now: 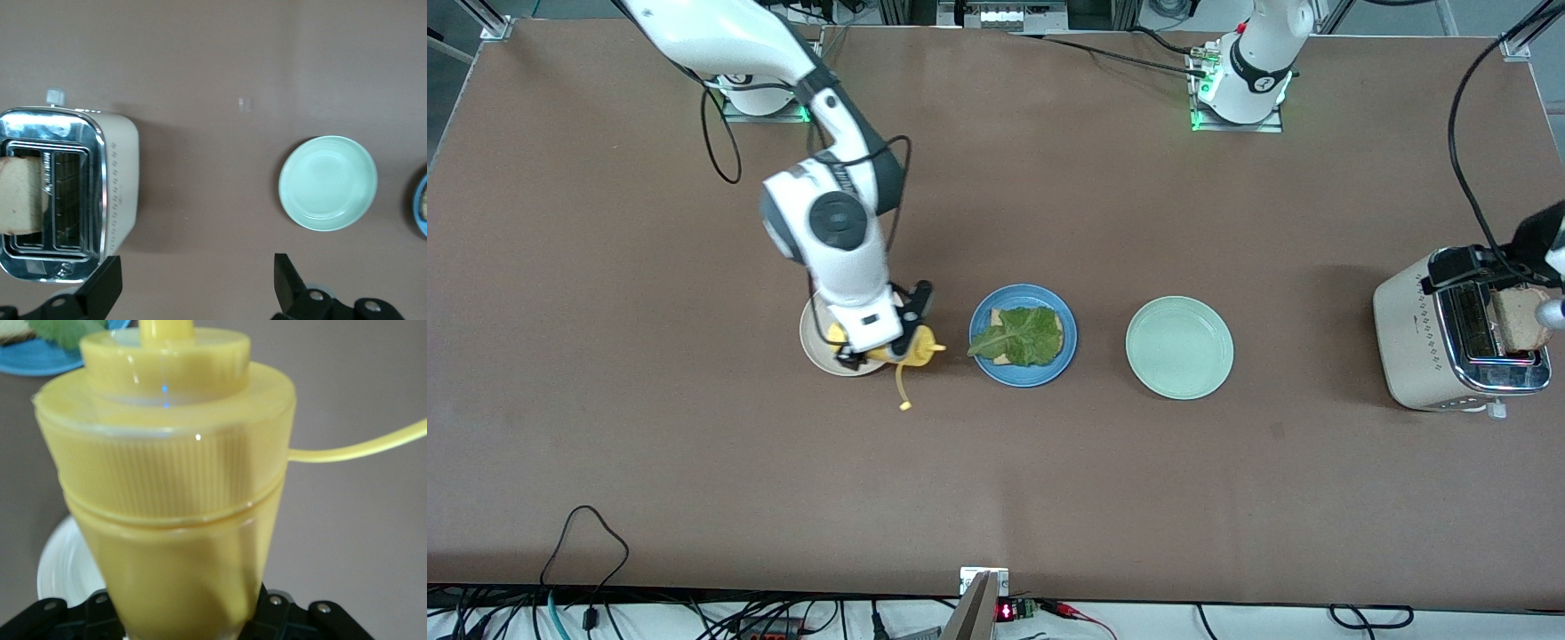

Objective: Make sandwich in blue plate with both arms
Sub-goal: 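Return the mustard bottle to its spot while the left gripper grasps bread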

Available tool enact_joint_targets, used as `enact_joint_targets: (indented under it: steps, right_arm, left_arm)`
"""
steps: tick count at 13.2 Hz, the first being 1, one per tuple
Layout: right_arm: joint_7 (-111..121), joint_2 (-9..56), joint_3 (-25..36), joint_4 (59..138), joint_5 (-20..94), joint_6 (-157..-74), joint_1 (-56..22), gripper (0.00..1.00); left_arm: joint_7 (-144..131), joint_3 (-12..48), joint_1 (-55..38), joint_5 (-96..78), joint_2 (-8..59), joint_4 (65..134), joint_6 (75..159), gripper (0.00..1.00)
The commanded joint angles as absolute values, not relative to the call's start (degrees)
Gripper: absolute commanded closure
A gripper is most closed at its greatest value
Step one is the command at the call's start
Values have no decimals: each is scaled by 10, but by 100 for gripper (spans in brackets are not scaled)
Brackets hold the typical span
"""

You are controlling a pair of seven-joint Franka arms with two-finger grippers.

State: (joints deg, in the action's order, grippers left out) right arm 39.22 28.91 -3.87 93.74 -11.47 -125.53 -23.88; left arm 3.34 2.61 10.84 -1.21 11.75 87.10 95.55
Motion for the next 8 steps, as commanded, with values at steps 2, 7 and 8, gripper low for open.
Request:
enact_joint_targets:
  steps: [2,7,8]
  right_arm:
    - [602,205,-52,983,22,-1217,-125,100]
    - [929,173,-54,1000,193,-1130,51,100]
    - [999,172,-54,1009,224,-1112,88,100]
  left_arm:
    - [169,28,193,-21,204,812,961,0]
    - [322,28,268,-18,250,812,1032,0]
    - [351,28,279,-19,258,812,1046,0]
